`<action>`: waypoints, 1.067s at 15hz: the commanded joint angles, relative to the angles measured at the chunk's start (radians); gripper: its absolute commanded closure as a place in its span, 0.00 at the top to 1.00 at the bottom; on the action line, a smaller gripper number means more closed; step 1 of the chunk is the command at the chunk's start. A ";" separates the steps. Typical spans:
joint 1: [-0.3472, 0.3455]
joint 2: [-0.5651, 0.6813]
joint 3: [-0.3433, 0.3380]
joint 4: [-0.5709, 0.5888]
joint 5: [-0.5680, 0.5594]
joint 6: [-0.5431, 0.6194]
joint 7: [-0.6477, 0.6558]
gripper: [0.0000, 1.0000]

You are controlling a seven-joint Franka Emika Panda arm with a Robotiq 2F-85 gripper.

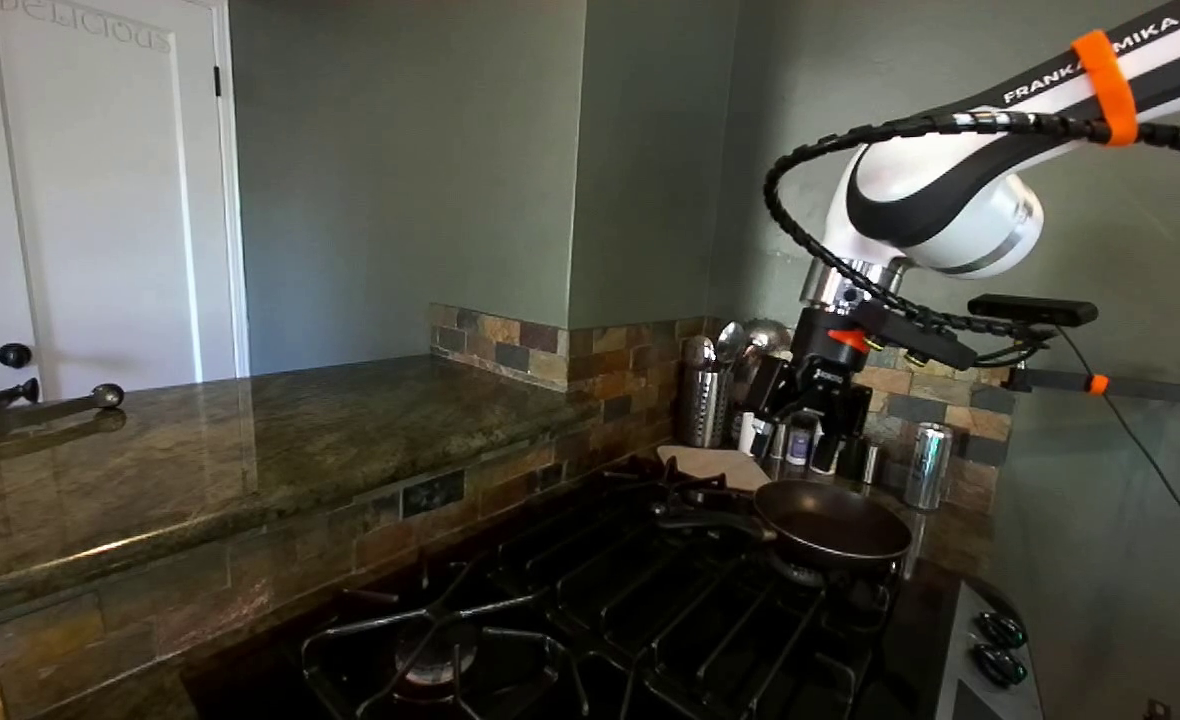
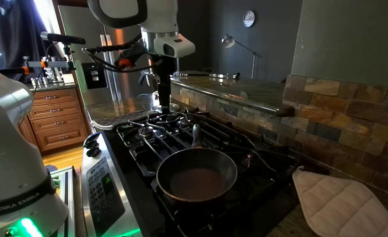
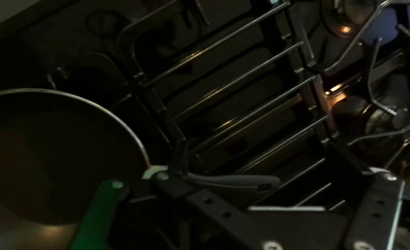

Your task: Move the pan on the stove

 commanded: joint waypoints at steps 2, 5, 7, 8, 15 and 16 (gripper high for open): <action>-0.096 0.077 -0.071 0.006 -0.033 0.064 0.043 1.00; -0.125 0.138 -0.122 0.015 -0.019 0.119 0.017 1.00; -0.122 0.170 -0.165 0.014 0.002 0.147 -0.040 1.00; -0.116 0.183 -0.191 0.009 0.010 0.168 -0.098 1.00; -0.124 0.243 -0.300 0.033 0.011 0.168 -0.369 1.00; -0.129 0.246 -0.304 0.038 -0.002 0.162 -0.384 1.00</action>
